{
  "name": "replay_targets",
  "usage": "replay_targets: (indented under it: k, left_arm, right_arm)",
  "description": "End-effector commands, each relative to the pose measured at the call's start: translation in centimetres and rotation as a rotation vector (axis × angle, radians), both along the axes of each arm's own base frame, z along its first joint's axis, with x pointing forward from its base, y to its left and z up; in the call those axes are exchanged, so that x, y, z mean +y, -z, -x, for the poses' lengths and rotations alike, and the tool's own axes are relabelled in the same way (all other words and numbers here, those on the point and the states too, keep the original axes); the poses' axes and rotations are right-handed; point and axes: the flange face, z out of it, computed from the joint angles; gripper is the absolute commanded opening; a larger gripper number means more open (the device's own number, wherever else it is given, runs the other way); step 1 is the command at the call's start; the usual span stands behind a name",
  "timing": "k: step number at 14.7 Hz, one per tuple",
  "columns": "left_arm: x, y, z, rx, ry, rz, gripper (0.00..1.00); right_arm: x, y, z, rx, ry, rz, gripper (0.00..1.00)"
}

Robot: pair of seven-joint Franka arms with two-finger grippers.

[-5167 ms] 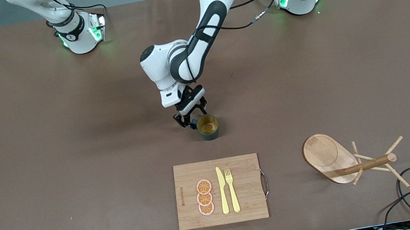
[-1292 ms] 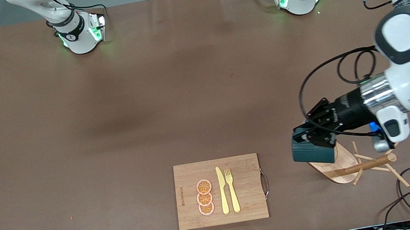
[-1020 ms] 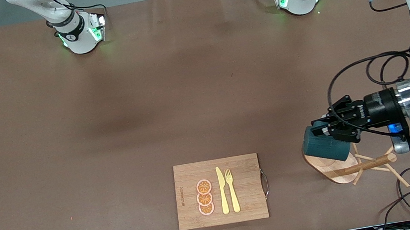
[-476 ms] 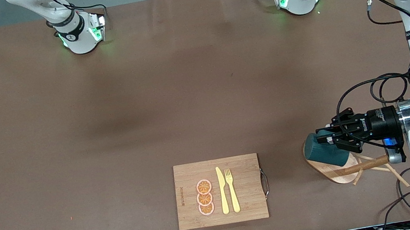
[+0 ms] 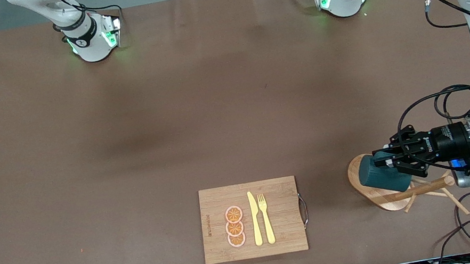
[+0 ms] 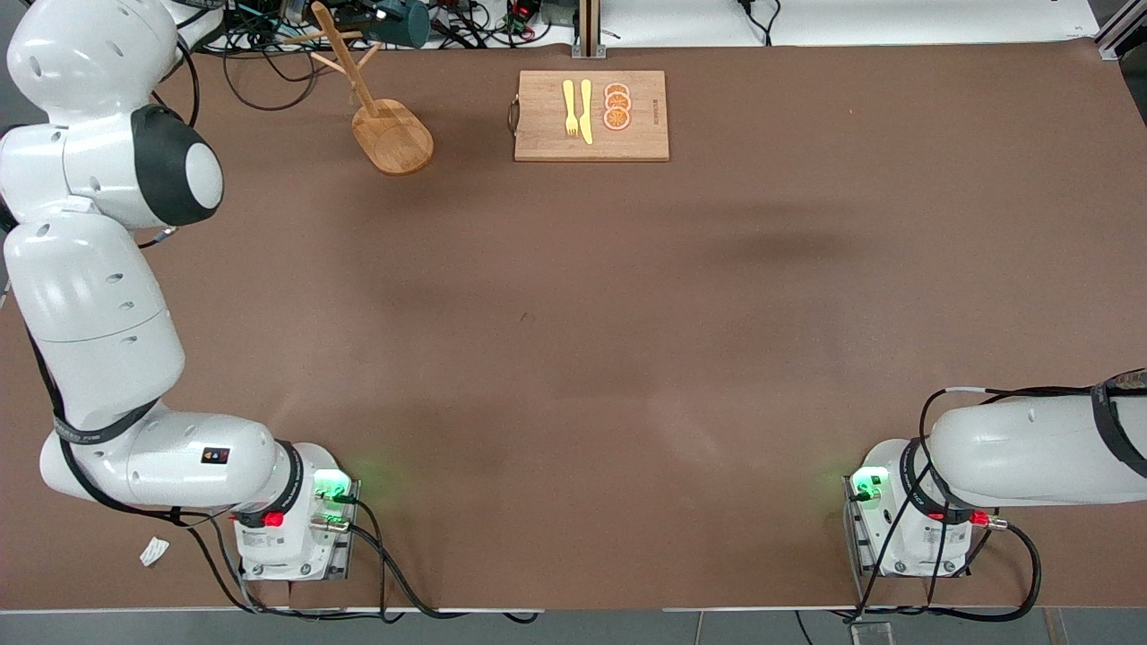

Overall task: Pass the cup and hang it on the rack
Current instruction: 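Align the mug opening over a rack peg with the left gripper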

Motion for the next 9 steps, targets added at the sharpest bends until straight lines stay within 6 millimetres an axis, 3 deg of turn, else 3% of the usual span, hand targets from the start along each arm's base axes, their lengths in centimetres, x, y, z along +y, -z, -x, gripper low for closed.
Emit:
replay_targets:
  k: [1, 9]
  left_arm:
    - [0.6, -0.3, -0.2, 0.004, -0.012, 0.027, 0.0]
    - [1.4, 0.9, -0.3, 0.03, -0.021, 0.068, 0.0]
  right_arm:
    - [-0.2, -0.3, 0.4, -0.006, -0.007, 0.012, 1.0]
    - [-0.2, -0.3, 0.4, -0.006, -0.007, 0.012, 1.0]
